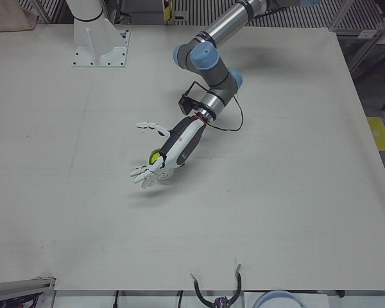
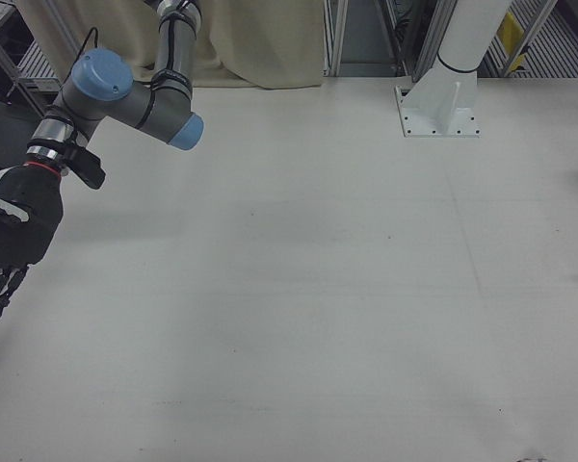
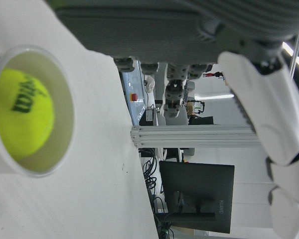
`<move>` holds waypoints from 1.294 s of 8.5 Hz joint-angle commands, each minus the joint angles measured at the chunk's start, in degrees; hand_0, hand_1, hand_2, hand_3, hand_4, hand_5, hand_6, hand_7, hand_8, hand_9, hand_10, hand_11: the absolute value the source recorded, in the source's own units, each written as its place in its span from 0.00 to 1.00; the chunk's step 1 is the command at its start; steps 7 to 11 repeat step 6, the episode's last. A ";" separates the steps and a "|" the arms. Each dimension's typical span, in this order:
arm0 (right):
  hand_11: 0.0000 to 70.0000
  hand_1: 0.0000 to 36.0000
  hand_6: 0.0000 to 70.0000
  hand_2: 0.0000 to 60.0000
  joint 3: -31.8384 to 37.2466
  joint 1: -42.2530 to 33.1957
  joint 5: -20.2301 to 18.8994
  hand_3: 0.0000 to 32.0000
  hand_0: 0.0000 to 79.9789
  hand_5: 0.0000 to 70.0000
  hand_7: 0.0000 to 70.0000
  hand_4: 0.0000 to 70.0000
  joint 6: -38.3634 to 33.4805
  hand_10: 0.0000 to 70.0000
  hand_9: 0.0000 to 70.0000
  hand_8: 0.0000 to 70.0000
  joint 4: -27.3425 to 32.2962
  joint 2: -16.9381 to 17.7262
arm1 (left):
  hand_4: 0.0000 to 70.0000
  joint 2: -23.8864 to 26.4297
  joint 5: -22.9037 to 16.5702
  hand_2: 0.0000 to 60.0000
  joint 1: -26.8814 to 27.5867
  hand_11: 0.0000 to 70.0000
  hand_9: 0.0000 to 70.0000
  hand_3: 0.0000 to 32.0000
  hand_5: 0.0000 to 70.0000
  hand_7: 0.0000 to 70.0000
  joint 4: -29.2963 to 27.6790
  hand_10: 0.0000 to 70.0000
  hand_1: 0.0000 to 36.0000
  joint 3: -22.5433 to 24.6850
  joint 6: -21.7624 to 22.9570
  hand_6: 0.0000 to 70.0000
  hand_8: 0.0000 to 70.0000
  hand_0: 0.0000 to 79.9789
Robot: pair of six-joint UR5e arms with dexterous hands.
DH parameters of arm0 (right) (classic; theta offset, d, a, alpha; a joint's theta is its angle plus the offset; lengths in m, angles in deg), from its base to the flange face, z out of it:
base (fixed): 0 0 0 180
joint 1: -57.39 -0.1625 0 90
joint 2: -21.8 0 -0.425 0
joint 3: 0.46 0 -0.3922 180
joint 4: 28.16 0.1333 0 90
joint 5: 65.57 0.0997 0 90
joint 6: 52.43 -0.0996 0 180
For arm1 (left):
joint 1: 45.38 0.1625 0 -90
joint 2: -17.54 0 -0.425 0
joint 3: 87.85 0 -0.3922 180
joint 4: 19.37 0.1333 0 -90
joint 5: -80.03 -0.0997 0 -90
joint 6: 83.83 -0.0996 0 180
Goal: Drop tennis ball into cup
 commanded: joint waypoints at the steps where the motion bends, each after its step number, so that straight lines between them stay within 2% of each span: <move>1: 0.00 0.00 0.00 0.00 0.00 0.00 0.00 0.00 0.00 0.00 0.00 0.00 0.00 0.00 0.00 0.00 0.02 0.00 | 0.06 -7.23 -4.58 0.32 -19.16 0.08 0.05 0.00 0.11 0.05 -2.67 0.04 0.28 5.77 0.20 0.35 0.10 0.52; 2: 0.00 0.00 0.00 0.00 0.00 0.00 0.00 0.00 0.00 0.00 0.00 0.00 0.00 0.00 0.00 0.00 0.02 0.00 | 0.10 -9.52 -6.61 0.31 -25.95 0.10 0.06 0.00 0.10 0.10 -5.03 0.06 0.29 5.01 -0.07 0.30 0.09 0.53; 3: 0.00 0.00 0.00 0.00 0.00 0.00 0.00 0.00 0.00 0.00 0.00 0.00 0.00 0.00 0.00 0.00 0.02 0.00 | 0.13 -12.59 -7.06 0.32 -30.80 0.12 0.07 0.00 0.12 0.11 -7.92 0.08 0.27 3.52 -0.08 0.43 0.12 0.53; 4: 0.00 0.00 0.00 0.00 0.09 0.00 0.00 0.00 0.00 0.00 0.00 0.00 0.00 0.00 0.00 0.00 0.02 0.00 | 0.17 -13.49 -7.24 0.30 -33.72 0.14 0.08 0.00 0.13 0.13 -12.39 0.09 0.25 0.20 0.36 0.46 0.13 0.53; 5: 0.00 0.00 0.00 0.00 0.09 0.00 0.00 0.00 0.00 0.00 0.00 0.00 0.00 0.00 0.00 0.00 0.02 0.00 | 0.19 -13.59 -7.24 0.27 -34.53 0.16 0.09 0.00 0.14 0.13 -14.52 0.11 0.22 -1.57 0.80 0.56 0.16 0.53; 6: 0.00 0.00 0.00 0.00 0.00 0.00 0.00 0.00 0.00 0.00 0.00 0.00 0.00 0.00 0.00 0.00 0.02 0.00 | 0.19 -13.67 -7.24 0.26 -34.45 0.17 0.09 0.00 0.13 0.15 -14.54 0.11 0.25 -1.50 0.98 0.47 0.14 0.55; 11: 0.00 0.00 0.00 0.00 0.00 0.00 0.00 0.00 0.00 0.00 0.00 0.00 0.00 0.00 0.00 0.00 0.02 0.00 | 0.19 -13.67 -7.24 0.26 -34.45 0.17 0.09 0.00 0.13 0.15 -14.54 0.11 0.25 -1.50 0.98 0.47 0.14 0.55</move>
